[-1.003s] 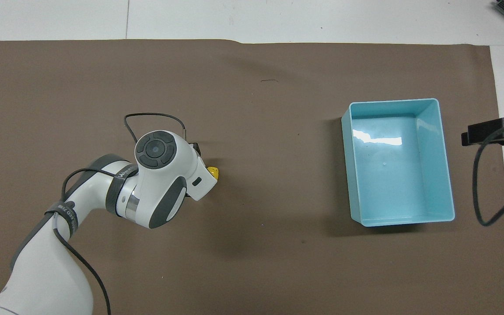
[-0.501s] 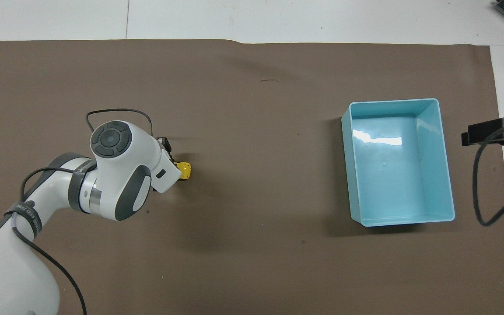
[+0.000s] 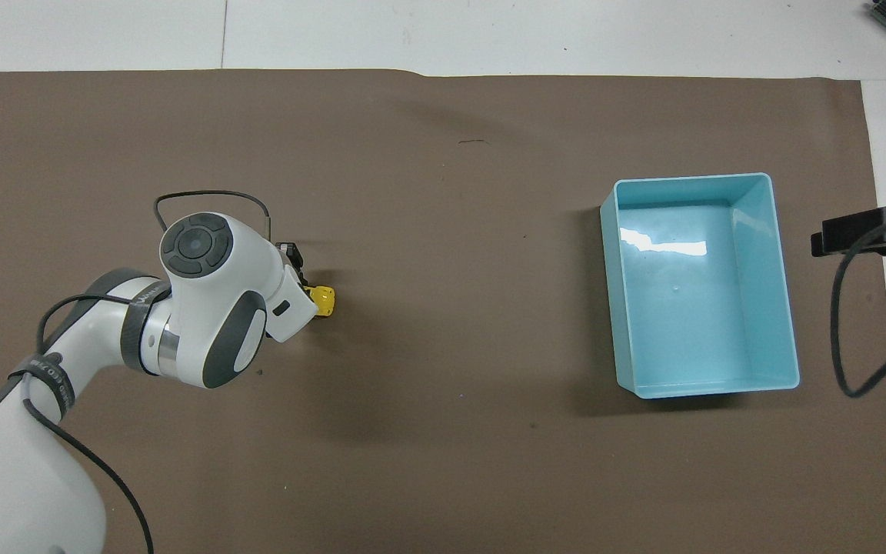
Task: Wind up and store yellow beetle car
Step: 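Release the car and lift the left gripper away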
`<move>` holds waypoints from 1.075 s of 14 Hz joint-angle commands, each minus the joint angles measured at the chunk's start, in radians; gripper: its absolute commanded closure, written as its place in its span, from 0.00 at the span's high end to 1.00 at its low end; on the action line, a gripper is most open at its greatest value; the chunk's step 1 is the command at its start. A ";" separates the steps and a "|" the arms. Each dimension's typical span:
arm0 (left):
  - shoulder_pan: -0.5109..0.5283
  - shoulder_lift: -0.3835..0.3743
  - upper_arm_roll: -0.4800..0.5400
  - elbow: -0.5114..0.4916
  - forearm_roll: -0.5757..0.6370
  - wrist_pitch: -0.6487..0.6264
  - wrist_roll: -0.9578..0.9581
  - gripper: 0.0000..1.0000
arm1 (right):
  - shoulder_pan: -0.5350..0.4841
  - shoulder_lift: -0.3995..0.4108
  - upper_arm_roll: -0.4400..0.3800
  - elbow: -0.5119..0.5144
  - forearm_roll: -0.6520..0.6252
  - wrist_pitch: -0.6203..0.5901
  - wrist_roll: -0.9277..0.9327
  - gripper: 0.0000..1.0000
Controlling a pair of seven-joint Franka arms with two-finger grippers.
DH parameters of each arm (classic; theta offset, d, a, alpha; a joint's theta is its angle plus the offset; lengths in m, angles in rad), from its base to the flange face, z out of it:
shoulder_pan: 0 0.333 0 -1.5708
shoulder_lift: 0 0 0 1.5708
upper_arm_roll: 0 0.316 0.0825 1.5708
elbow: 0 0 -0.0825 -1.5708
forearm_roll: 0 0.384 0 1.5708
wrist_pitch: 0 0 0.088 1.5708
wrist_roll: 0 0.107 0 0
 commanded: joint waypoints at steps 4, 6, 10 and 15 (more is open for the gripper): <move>0.069 -0.029 -0.002 0.147 -0.018 -0.164 -0.117 1.00 | -0.008 -0.003 0.003 -0.007 0.024 0.005 0.020 1.00; 0.071 -0.044 -0.002 0.167 -0.017 -0.184 -0.266 1.00 | -0.008 -0.003 0.003 -0.007 0.024 0.007 0.020 1.00; 0.077 -0.090 0.036 0.182 -0.015 -0.184 -0.559 1.00 | -0.008 -0.003 0.002 -0.007 0.024 0.005 0.020 1.00; 0.107 -0.100 0.047 0.279 -0.017 -0.189 -0.923 1.00 | -0.008 -0.003 0.003 -0.007 0.024 0.007 0.020 1.00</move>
